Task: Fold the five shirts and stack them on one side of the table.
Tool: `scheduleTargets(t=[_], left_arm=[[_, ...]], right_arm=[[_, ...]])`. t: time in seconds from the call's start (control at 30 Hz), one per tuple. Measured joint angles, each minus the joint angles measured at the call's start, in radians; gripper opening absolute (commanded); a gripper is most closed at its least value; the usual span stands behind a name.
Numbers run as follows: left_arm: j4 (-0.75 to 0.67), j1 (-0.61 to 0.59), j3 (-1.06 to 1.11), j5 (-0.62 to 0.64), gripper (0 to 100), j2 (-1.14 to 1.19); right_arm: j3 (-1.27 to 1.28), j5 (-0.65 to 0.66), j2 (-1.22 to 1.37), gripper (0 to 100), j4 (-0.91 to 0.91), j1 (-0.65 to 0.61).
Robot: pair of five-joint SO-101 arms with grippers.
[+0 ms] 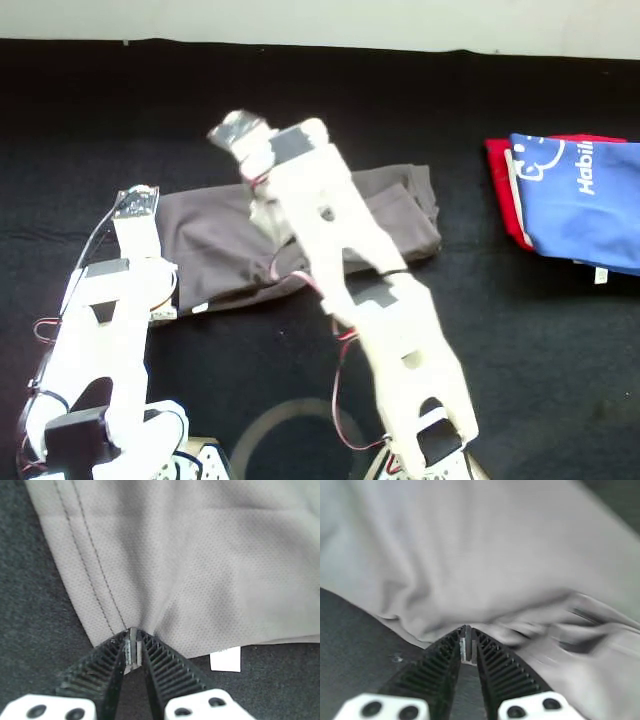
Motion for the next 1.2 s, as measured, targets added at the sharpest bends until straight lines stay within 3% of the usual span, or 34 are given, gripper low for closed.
scheduleTargets(t=[0.37,0.87,1.2], left_arm=[[0.0,0.0,0.0,0.0,1,0.0],[0.0,0.0,0.0,0.0,1,0.002],[0.0,0.0,0.0,0.0,1,0.002]], right_arm=[[0.0,0.0,-0.009,0.7,0.0,0.186],[-0.009,0.0,0.14,0.7,-0.003,0.19],[-0.009,0.0,0.157,0.7,-0.117,0.14]])
